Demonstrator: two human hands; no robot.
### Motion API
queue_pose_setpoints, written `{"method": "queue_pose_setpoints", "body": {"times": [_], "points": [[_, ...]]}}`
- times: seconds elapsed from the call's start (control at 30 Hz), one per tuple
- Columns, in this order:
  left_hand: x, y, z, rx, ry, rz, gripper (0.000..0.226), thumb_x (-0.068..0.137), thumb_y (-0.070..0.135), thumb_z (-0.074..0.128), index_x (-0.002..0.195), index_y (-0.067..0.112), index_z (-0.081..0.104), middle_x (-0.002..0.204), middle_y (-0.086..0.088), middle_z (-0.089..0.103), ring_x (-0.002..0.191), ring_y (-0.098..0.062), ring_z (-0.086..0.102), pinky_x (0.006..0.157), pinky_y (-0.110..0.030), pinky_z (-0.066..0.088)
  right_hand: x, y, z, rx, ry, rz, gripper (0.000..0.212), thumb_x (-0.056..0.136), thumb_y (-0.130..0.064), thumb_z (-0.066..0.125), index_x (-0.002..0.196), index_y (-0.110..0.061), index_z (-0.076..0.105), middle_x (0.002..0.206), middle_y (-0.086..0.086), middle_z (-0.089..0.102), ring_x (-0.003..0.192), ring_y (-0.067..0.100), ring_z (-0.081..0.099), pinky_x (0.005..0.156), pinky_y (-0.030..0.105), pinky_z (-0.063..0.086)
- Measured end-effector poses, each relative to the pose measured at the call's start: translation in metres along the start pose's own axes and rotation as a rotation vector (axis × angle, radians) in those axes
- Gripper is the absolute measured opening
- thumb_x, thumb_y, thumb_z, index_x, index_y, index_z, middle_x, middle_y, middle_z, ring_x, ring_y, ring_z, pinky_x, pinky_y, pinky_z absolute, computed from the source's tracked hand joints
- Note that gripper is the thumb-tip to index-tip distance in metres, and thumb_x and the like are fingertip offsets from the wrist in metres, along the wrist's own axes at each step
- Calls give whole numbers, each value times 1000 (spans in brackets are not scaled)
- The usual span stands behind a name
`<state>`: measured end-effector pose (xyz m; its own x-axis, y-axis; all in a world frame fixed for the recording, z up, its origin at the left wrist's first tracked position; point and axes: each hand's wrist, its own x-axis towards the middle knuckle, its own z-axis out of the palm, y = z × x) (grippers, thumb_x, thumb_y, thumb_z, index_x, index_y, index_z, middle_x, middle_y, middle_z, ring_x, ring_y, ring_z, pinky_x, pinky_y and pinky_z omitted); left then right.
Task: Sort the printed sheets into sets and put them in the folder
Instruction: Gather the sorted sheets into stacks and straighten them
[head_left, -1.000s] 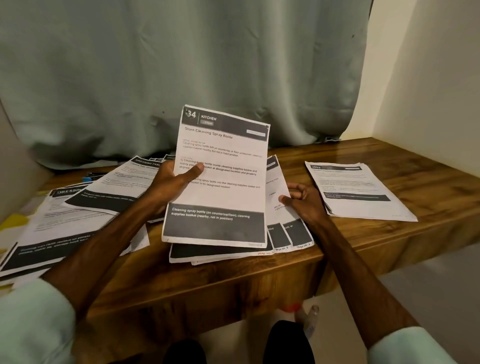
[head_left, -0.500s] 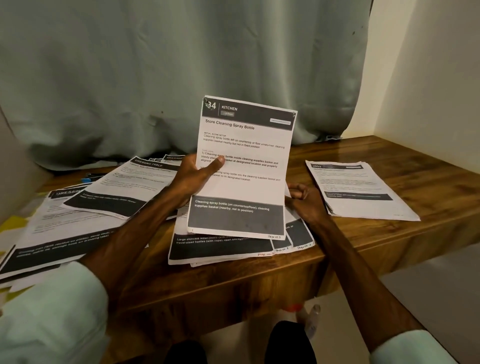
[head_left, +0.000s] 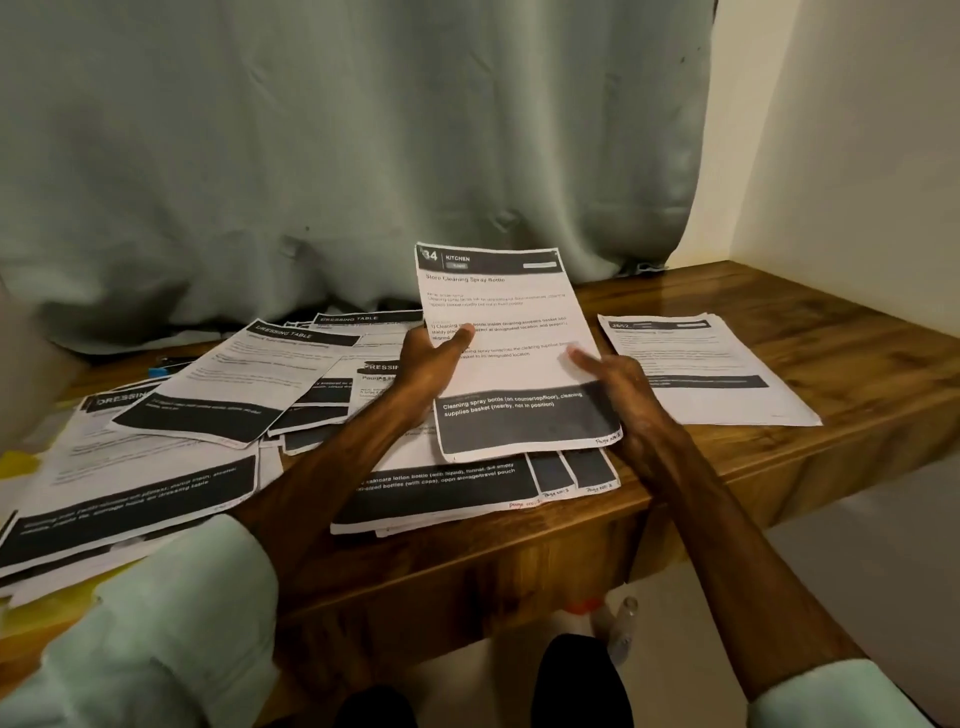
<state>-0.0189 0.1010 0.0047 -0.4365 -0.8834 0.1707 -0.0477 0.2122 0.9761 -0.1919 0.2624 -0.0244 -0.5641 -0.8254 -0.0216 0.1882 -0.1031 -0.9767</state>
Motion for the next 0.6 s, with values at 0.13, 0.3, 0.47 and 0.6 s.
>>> {"method": "queue_pose_setpoints", "body": {"times": [0.13,0.3,0.47,0.6], "points": [[-22,13,2,90,-206,20,35,107,42,44,131,21,58,120,0,73,90,-6,72,69,-23,58,-8,-24,-17,-183,160,-87,21,94,-14,70,115,-10,69,112,6,74,88,18,72,65,26,59],[-67,4,-12,907,-414,466,67,96,76,24,126,30,62,121,0,71,94,-13,68,79,-35,58,-5,-25,-60,-90,355,-32,30,94,-17,72,122,-8,66,119,11,72,101,33,71,82,48,61],[-86,-12,-13,1362,-635,511,97,73,98,34,140,30,53,146,7,51,130,-17,50,106,-42,44,-13,-5,-70,22,393,22,19,90,-8,74,100,-22,64,123,10,70,108,35,68,96,54,56],[-84,-9,-8,1408,-627,683,75,87,80,40,126,20,61,126,-3,61,114,-23,58,94,-40,50,-17,-1,-66,49,378,41,18,90,-7,73,100,-20,66,121,9,72,105,34,70,96,53,57]]}}
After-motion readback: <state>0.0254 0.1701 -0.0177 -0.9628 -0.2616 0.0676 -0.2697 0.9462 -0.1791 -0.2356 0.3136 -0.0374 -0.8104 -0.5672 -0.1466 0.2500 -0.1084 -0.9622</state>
